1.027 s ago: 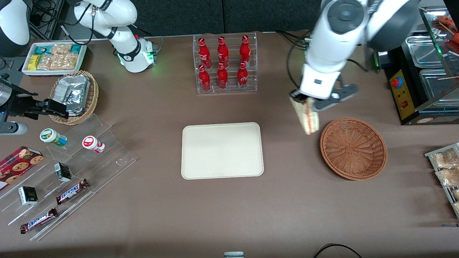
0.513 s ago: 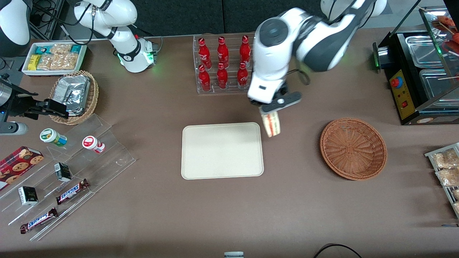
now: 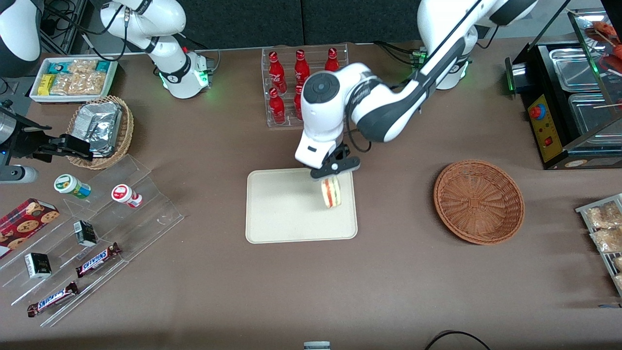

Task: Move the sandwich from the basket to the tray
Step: 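Lift the sandwich with the left gripper and carry it over the tray, then lower the sandwich onto the tray and open the left gripper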

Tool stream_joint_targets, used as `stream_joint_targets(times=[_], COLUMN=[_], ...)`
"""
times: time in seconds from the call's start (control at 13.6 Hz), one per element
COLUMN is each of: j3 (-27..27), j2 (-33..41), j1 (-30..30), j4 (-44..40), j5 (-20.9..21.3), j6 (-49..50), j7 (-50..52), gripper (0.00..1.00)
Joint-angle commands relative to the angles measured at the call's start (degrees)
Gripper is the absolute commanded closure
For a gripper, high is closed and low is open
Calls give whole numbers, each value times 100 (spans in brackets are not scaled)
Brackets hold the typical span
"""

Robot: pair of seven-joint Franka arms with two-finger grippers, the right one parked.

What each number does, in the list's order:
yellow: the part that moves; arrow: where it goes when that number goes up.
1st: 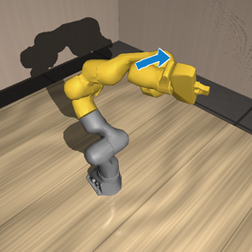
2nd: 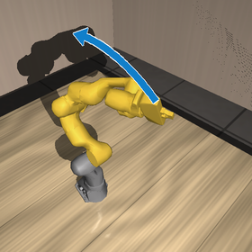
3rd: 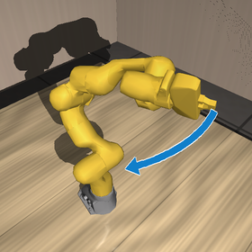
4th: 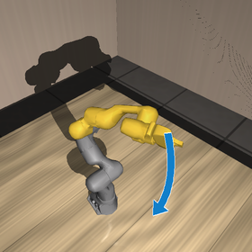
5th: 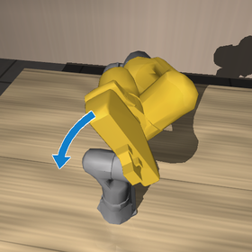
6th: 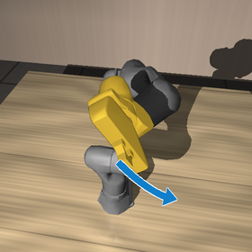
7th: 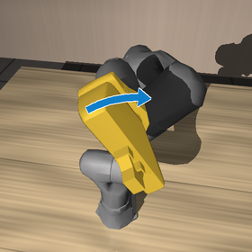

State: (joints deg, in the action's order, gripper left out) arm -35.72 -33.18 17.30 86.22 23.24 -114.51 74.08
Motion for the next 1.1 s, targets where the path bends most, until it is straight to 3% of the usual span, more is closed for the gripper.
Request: stream_joint_targets(times=[0.0,0.15,0.44,1.03], j3=[30,30,30,47], j2=[-373,-522,-760,-962], j1=[99,195,230,292], j4=[-159,-36,227,386], j5=[346,733,937,1148], j6=[-325,-510,-1064,-1082], j7=[-7,-7,-174,-306], gripper=[98,99,100,99])
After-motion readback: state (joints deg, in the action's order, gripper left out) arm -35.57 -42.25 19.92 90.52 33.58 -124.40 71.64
